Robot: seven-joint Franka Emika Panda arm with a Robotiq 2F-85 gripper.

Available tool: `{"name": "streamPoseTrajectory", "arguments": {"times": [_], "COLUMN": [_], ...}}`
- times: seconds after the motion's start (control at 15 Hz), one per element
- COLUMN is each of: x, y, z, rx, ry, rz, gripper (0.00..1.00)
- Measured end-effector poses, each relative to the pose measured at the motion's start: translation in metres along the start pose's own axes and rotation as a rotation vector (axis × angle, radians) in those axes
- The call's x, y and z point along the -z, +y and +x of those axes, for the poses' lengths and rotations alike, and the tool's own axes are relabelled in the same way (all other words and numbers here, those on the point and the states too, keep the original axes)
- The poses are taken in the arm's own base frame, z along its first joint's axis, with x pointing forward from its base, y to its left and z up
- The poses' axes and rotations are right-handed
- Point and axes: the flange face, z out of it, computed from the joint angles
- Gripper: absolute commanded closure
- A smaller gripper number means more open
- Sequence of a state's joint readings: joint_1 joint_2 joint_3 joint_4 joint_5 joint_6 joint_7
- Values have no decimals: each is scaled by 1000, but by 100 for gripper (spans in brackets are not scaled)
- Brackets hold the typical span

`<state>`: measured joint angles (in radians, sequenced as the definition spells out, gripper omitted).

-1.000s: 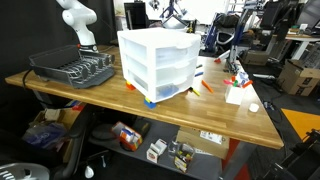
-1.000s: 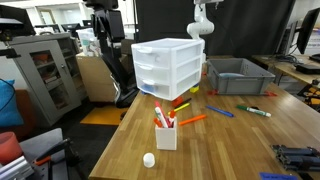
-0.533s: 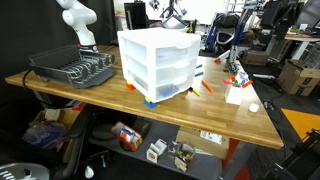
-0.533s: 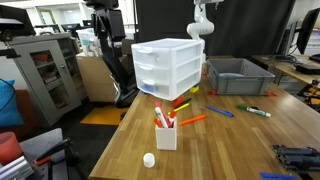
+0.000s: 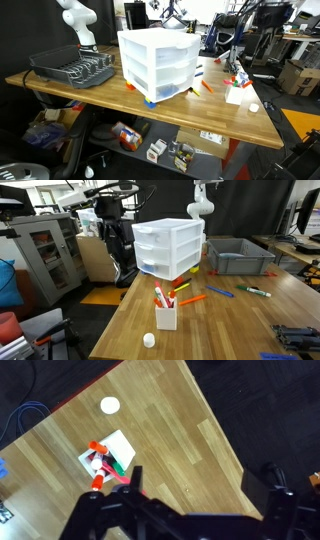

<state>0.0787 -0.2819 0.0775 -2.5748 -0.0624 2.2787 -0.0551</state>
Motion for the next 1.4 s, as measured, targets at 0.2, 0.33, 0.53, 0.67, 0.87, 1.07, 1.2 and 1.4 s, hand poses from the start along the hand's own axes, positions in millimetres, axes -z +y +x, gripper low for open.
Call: {"name": "streamPoseTrajectory", "arguments": {"times": [0.2,0.33,0.53,0.67,0.87,1.07,1.2,1.4], "x": [-33,-54,-72,-67,-65,-65,-63,-66], "y": [-5,-2,3,1,1,1,2,2], "z": [9,13,17,18,18,18,23,35], "rx": [158,265,306,309,308,311,345,438], "ry": [-23,-56,-96,-84,-80,-79,-62,-32], "rz": [-22,-21,-18,-23,-24,-27,-62,-144], "gripper": [0,0,0,0,0,0,0,0]}}
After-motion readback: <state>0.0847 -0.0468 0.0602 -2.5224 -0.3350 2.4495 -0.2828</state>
